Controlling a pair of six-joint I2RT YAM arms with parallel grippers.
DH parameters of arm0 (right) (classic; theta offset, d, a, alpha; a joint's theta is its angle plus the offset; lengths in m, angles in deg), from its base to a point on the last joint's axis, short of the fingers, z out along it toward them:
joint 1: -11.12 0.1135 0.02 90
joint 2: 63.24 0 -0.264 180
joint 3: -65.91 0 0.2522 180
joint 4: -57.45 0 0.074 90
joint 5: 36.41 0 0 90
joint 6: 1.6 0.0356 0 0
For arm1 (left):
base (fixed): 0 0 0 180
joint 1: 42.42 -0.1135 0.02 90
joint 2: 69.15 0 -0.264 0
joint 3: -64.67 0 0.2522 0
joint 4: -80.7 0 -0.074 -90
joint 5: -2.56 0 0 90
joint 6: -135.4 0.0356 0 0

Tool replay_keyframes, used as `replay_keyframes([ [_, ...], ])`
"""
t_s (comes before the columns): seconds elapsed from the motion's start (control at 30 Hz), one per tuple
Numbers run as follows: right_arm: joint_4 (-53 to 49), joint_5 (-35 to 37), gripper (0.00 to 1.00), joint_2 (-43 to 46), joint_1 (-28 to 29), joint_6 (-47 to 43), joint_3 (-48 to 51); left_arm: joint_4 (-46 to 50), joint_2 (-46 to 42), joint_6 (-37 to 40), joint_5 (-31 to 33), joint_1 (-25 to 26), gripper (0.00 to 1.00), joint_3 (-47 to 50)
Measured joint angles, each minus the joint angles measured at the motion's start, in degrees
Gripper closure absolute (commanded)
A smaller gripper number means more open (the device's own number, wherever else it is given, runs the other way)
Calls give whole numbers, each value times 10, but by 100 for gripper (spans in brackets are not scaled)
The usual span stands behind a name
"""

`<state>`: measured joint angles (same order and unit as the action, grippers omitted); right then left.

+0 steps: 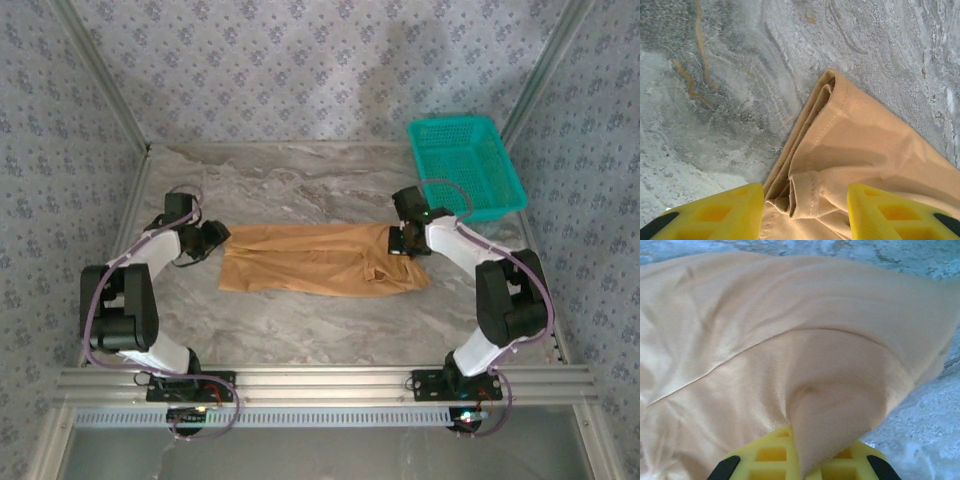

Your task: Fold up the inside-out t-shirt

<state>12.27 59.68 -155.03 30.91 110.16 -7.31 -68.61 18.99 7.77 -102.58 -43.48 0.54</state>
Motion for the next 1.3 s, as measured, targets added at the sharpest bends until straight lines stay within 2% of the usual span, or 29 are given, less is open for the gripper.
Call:
replay_keyframes([
  [0.13,-22,21,100,21,46,4,-18,2,-7,0,-5,-15,53,-4],
  [0.33,-52,52,100,73,140,25,-79,10,-44,0,-19,-64,53,-4],
  [0.6,-63,78,100,67,242,44,-179,12,-61,0,-38,-100,53,-4],
  [0.8,-67,85,100,1,286,46,-255,12,-64,-4,-52,-119,53,-3],
  [1.07,-79,85,100,-129,327,46,-354,13,-81,-6,-63,-131,53,1],
  [1.3,-109,81,100,-248,354,53,-486,13,-83,-7,-66,-138,53,14],
])
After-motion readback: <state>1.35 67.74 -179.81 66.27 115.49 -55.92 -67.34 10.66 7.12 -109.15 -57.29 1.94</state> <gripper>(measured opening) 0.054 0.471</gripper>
